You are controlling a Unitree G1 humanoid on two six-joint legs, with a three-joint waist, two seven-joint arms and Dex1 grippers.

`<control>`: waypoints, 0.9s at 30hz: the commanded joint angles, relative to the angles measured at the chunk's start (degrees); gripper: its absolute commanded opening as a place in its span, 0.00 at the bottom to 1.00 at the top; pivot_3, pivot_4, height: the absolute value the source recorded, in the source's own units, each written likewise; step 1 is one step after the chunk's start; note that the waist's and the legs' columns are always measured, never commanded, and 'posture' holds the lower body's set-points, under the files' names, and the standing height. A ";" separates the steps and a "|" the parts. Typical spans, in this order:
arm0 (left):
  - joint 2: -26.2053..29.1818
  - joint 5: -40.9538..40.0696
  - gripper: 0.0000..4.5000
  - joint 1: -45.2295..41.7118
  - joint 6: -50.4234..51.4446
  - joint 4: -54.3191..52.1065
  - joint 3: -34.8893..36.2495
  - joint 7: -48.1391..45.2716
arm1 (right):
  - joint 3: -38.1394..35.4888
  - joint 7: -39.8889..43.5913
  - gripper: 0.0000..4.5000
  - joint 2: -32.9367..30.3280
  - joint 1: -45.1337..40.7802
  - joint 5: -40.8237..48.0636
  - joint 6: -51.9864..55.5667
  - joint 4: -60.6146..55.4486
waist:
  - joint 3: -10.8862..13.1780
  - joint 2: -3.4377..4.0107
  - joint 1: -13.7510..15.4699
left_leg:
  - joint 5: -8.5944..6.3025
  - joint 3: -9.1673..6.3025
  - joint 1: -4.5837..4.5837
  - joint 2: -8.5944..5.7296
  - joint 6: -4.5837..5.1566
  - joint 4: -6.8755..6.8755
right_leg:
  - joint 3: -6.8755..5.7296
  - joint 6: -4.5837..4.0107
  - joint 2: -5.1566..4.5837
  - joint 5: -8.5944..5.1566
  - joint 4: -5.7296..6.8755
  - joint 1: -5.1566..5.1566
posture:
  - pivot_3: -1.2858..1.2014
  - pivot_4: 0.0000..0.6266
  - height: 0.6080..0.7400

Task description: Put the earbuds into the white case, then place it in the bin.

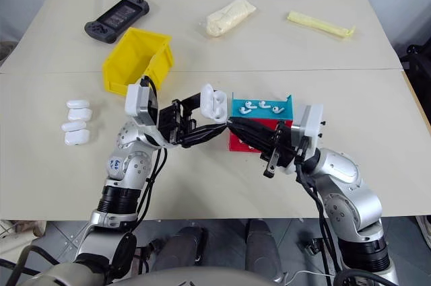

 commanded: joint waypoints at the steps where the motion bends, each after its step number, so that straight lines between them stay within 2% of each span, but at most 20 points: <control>1: -0.11 -0.64 0.62 -0.10 -0.62 -1.74 -0.73 -0.65 | -0.23 0.67 0.11 0.54 -1.93 -0.08 -1.11 -0.65 | 0.00 0.00 -0.02 | 0.00 0.00 0.00 -0.01 0.00 0.00 | 0.00 0.00 0.00 0.00 0.00 0.00 | 0.52 0.24 1.00; 7: 0.80 -0.28 0.62 0.68 -0.94 -2.55 -0.53 -0.11 | -1.22 1.72 0.11 -0.49 -2.39 -0.49 -1.25 0.43 | 0.00 0.00 -0.01 | 0.00 -0.01 0.00 0.01 0.00 0.00 | 0.00 0.00 0.01 0.00 0.00 0.00 | 0.52 0.24 1.00; 13: 4.78 0.12 0.62 3.82 -1.27 -3.61 1.38 1.13 | -8.99 5.19 0.11 -5.91 1.31 -0.97 -2.80 4.73 | 0.00 0.00 0.05 | 0.00 0.00 0.00 -0.01 0.01 -0.01 | 0.01 0.00 0.00 0.00 -0.01 0.00 | 0.52 0.24 1.00; 16: 7.00 0.20 0.62 5.60 -1.61 -4.50 2.20 0.89 | -13.60 9.42 0.24 -9.79 5.98 -4.44 -7.45 6.89 | 0.01 -0.01 0.29 | 0.00 0.00 0.00 0.00 0.02 0.00 | 0.00 0.00 0.00 0.00 0.00 0.00 | 0.52 0.24 1.00; 21: 10.78 -0.22 0.62 9.40 -1.58 -6.00 3.41 -0.13 | -22.42 15.79 0.60 -14.77 15.38 -8.86 -15.16 12.71 | 0.01 -0.01 0.15 | -0.03 0.10 0.00 -0.02 0.06 -0.04 | 0.04 0.01 0.00 0.00 -0.07 0.03 | 0.52 0.24 1.00; 26: 11.49 -0.30 0.62 11.31 -2.00 -6.47 3.87 0.26 | -27.70 18.74 0.99 -17.39 17.85 -10.35 -19.10 19.14 | 0.01 -0.01 0.01 | -0.03 0.20 0.10 0.01 0.07 -0.03 | 0.16 0.03 0.03 0.02 0.03 0.07 | 0.52 0.24 1.00; 27: 11.30 -0.13 0.62 11.31 -2.13 -6.46 3.69 0.41 | -27.43 19.00 1.00 -17.79 17.21 -10.60 -19.35 19.66 | 0.01 -0.01 0.00 | -0.03 0.22 0.12 0.01 0.07 -0.02 | 0.18 0.03 0.03 0.02 0.03 0.07 | 0.52 0.24 1.00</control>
